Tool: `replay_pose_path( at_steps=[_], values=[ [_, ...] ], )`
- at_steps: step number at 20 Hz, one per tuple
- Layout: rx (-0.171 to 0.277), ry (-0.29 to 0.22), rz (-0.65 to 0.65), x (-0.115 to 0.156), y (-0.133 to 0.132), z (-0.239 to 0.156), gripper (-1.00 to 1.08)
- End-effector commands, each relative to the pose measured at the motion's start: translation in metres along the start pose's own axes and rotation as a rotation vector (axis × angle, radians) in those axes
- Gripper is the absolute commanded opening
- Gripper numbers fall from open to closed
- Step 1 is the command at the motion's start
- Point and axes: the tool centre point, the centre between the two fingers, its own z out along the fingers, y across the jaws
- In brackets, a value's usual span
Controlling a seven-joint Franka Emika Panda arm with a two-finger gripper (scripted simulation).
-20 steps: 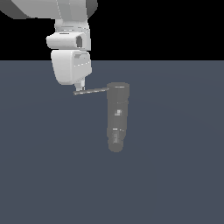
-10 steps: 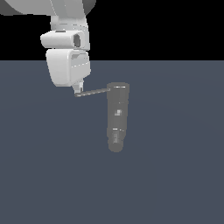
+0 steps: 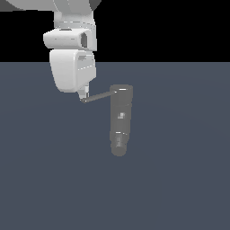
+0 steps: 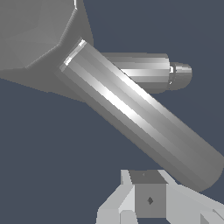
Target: Turn on the faucet by rotating a designated handle.
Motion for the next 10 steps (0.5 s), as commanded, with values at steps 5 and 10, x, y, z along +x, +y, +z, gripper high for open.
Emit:
replay_pose_path(
  at_steps=[5,10],
  values=[
    [-0.002,0.002,0.010,0.020,0.015,0.000,-1.00],
    [-0.002,0.002,0.009,0.032,0.027,0.000,-1.00]
  ],
)
